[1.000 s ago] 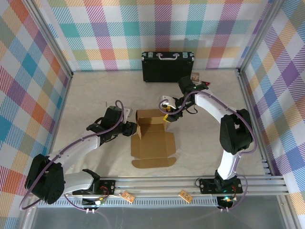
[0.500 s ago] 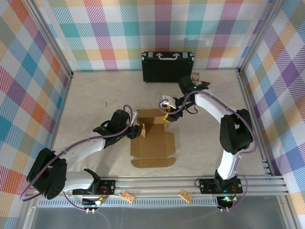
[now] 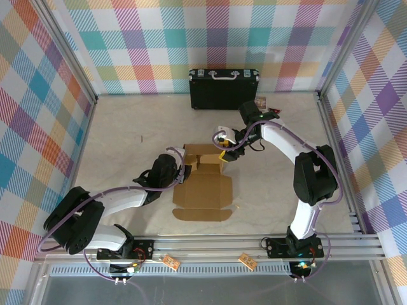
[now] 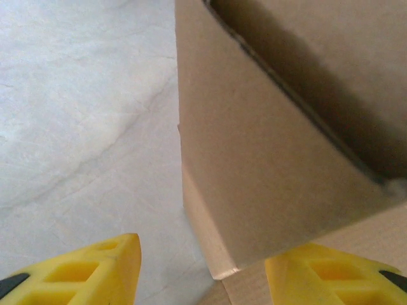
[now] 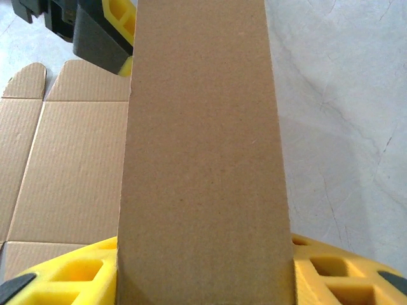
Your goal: Fold the paper box
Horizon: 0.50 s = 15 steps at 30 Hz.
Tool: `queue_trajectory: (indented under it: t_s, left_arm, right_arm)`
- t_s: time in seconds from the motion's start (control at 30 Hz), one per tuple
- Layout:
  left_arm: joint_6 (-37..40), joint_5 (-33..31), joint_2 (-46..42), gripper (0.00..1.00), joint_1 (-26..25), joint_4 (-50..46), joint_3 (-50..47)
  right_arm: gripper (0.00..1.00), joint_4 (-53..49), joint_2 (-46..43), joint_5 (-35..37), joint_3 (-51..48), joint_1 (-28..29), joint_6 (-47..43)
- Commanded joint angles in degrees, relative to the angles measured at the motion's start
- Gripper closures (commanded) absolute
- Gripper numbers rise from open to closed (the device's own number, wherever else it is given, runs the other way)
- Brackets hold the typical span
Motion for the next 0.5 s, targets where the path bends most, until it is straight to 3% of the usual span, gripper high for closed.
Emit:
queue_trajectory:
  t_s: [0.0,0.47]
  left_arm:
    - [-1.8,-4.0,2.0,0.47,-0.5,11.6,-1.6]
    - [0.9,-12.8,14.2,0.46,-3.2,42.9,-7.9]
  right_arm:
    - [0.61,-2.7,-0.4,-3.0,1.2,0.2,0.1]
    - [0.61,-3.8,-0.5,-2.6,1.3,0.4,0.1]
